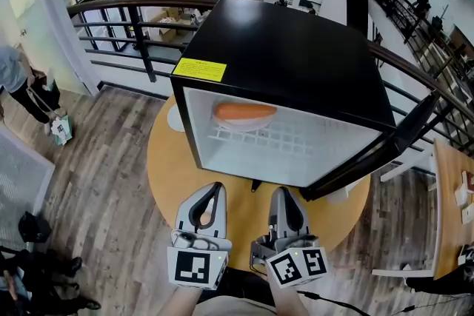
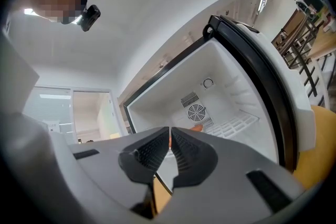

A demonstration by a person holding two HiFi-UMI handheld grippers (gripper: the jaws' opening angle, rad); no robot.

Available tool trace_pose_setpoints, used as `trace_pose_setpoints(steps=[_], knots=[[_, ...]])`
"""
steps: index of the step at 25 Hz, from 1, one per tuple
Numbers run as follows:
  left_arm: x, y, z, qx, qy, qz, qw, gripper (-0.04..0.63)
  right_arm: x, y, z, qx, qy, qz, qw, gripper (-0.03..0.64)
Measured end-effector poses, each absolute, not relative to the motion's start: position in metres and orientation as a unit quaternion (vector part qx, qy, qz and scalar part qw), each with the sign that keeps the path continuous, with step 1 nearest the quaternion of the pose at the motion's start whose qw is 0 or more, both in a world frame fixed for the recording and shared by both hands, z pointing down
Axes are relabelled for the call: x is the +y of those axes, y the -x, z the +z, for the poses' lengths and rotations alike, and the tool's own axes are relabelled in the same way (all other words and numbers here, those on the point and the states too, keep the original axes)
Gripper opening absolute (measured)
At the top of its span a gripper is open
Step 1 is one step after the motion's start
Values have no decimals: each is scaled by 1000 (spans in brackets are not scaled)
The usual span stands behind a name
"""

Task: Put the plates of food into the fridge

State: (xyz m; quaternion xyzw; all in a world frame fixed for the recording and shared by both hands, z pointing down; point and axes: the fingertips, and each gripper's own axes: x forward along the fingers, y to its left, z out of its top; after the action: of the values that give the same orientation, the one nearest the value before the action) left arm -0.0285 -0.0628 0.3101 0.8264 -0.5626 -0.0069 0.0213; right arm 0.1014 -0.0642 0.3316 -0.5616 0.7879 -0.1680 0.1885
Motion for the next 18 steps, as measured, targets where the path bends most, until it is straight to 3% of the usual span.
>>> trace_pose_setpoints(steps=[12, 15, 18], knots=[[-48, 61, 330, -605, -795, -11, 48, 6, -56, -92, 344, 801, 548, -176, 167, 23], [-36, 96, 365, -630, -769, -1, 104, 6, -56, -80, 385, 811, 525, -225, 127, 23], [-17, 135, 427, -646, -734, 29, 209, 7, -50, -57, 456, 814, 473, -331, 58, 23]])
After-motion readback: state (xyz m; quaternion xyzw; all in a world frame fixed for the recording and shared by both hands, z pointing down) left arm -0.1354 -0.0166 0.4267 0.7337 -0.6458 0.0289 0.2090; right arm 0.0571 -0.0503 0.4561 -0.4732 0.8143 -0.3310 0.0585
